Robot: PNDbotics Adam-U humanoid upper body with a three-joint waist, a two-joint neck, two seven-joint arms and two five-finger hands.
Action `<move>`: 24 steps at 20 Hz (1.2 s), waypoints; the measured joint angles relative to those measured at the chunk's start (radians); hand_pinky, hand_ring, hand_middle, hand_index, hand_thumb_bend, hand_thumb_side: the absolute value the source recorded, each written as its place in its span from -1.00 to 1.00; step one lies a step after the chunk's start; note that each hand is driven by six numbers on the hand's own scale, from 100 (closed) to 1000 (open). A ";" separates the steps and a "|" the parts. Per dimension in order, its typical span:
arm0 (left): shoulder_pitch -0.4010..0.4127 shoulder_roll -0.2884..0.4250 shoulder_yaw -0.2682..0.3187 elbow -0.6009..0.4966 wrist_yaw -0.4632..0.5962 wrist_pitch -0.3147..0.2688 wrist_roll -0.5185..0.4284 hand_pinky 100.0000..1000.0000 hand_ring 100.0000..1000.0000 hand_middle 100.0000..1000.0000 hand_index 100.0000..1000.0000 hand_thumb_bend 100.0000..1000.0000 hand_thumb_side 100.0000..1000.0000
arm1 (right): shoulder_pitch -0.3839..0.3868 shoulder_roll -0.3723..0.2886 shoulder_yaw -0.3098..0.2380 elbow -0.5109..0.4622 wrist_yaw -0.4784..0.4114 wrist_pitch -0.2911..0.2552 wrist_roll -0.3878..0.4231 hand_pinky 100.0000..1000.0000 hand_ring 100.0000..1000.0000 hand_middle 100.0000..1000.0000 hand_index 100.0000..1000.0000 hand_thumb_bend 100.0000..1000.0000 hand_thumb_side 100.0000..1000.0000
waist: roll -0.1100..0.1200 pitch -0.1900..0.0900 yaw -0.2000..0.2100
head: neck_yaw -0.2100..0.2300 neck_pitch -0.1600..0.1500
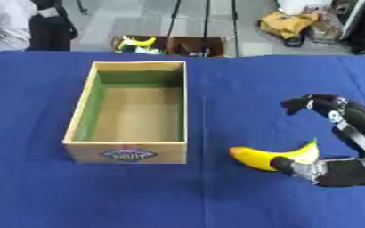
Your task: Pick up objects on the table and place them in the box.
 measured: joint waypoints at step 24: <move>0.000 0.000 0.000 0.000 0.000 0.003 -0.006 -0.66 0.05 -0.16 0.06 -1.00 0.92 | 0.010 -0.003 0.009 0.014 0.019 0.081 0.193 0.73 0.75 0.49 0.88 0.30 0.16 | 0.000 0.006 0.004 | -0.005 -0.010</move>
